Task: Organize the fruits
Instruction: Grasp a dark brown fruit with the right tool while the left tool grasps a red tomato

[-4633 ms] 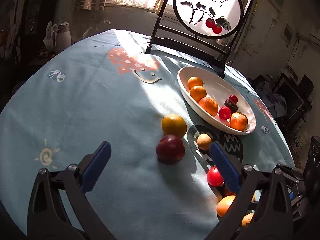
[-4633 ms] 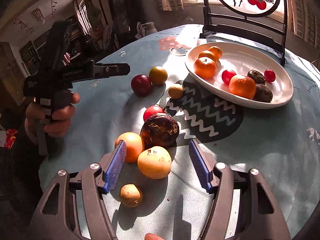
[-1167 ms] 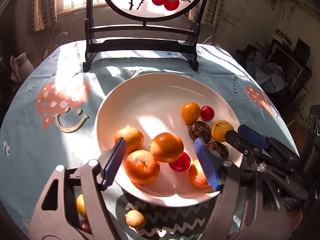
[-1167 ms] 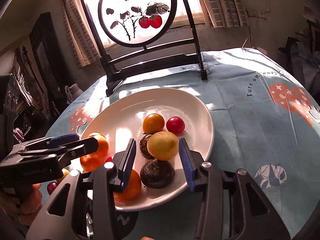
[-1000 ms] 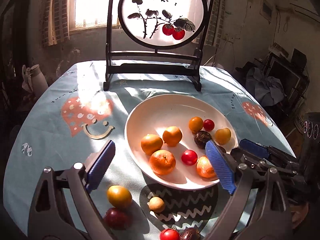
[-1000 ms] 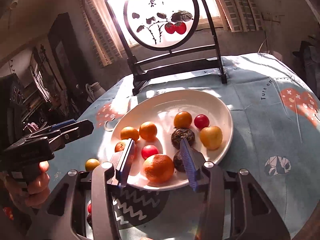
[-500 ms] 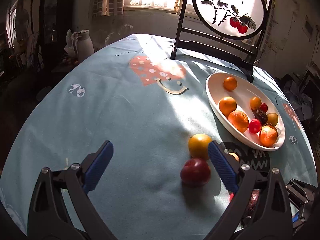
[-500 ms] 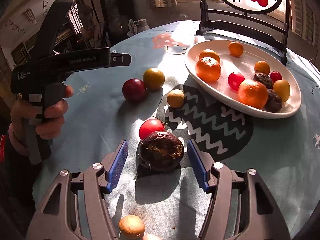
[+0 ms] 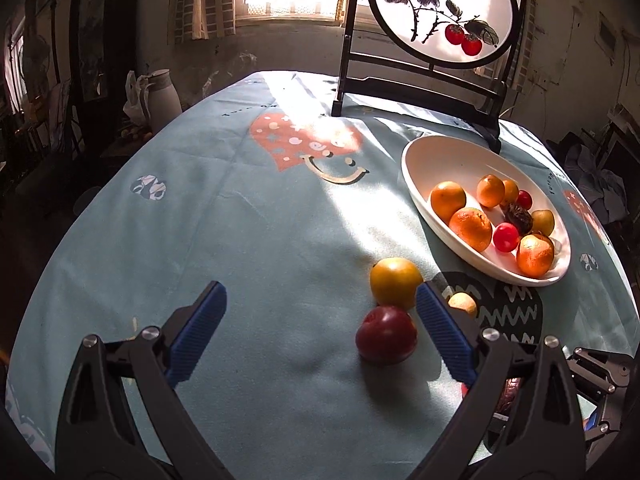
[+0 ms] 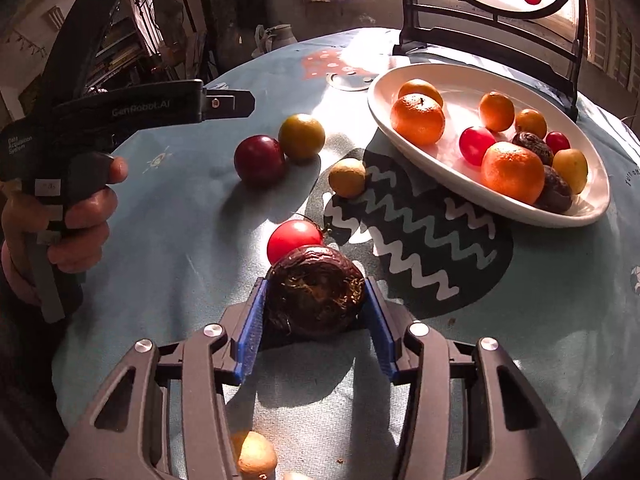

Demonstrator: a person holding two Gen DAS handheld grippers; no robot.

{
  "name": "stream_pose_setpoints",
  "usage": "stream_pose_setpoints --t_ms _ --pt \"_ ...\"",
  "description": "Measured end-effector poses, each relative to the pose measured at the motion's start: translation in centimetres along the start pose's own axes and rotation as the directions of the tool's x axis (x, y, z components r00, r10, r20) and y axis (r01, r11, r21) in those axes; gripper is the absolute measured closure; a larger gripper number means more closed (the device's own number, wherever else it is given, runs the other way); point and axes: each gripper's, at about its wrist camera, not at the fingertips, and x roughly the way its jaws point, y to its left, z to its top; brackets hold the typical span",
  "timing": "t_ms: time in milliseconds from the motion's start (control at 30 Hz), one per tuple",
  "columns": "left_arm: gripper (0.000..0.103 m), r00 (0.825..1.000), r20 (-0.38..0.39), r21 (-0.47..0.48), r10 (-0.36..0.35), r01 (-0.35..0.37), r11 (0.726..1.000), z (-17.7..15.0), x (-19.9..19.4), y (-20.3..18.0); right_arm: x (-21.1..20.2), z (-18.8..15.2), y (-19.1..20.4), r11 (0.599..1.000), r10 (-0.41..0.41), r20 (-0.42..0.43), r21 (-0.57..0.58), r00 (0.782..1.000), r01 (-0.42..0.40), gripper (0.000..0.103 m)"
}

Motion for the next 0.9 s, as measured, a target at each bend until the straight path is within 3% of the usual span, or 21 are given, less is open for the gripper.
stream_pose_setpoints --t_ms 133,233,333,400,467,567,633,700,800,900 --pt "0.006 1.0 -0.002 -0.012 -0.018 0.018 1.0 0.0 -0.1 0.2 -0.6 0.0 -0.4 0.999 0.036 -0.007 0.013 0.999 -0.035 0.056" --pt "0.006 0.999 0.006 -0.008 -0.042 0.042 0.999 -0.2 -0.4 0.0 -2.2 0.4 -2.2 0.99 0.092 0.047 0.1 0.995 -0.097 0.056" --pt "0.006 0.997 0.032 0.028 -0.072 0.071 0.997 -0.3 -0.9 -0.8 -4.0 0.5 -4.5 0.978 0.045 0.121 0.198 0.992 -0.069 0.056" --pt "0.006 0.991 0.04 0.075 -0.128 0.125 0.989 -0.7 -1.4 -2.0 -4.7 0.3 -6.1 0.961 0.009 0.149 0.271 0.989 -0.049 0.056" --pt "0.006 0.976 0.027 0.151 -0.216 0.209 0.966 -1.3 -2.0 -3.7 -5.0 0.2 -7.4 0.945 -0.009 0.155 0.323 0.988 -0.042 0.056" --pt "0.007 0.951 -0.033 0.3 -0.307 0.303 0.905 -2.9 -2.5 -6.9 -5.0 0.0 -8.1 0.932 -0.023 0.153 0.36 0.988 -0.034 0.056" --pt "0.011 0.948 -0.077 0.378 -0.31 0.315 0.87 -4.2 -2.3 -8.6 -4.9 -0.2 -8.3 0.929 -0.026 0.15 0.37 0.988 -0.032 0.056" --pt "0.029 0.948 -0.125 0.425 -0.293 0.318 0.848 -5.3 -1.6 -9.7 -4.9 -0.2 -8.4 0.929 -0.027 0.147 0.37 0.989 -0.03 0.056" --pt "0.049 0.939 -0.205 0.416 -0.277 0.339 0.844 -6.0 -0.1 -10.2 -5.0 -0.3 -8.5 0.929 -0.028 0.147 0.368 0.989 -0.028 0.056" --pt "0.049 0.936 -0.22 0.396 -0.273 0.342 0.852 -6.1 0.6 -9.9 -4.9 -0.3 -8.4 0.93 -0.031 0.145 0.366 0.989 -0.025 0.056"
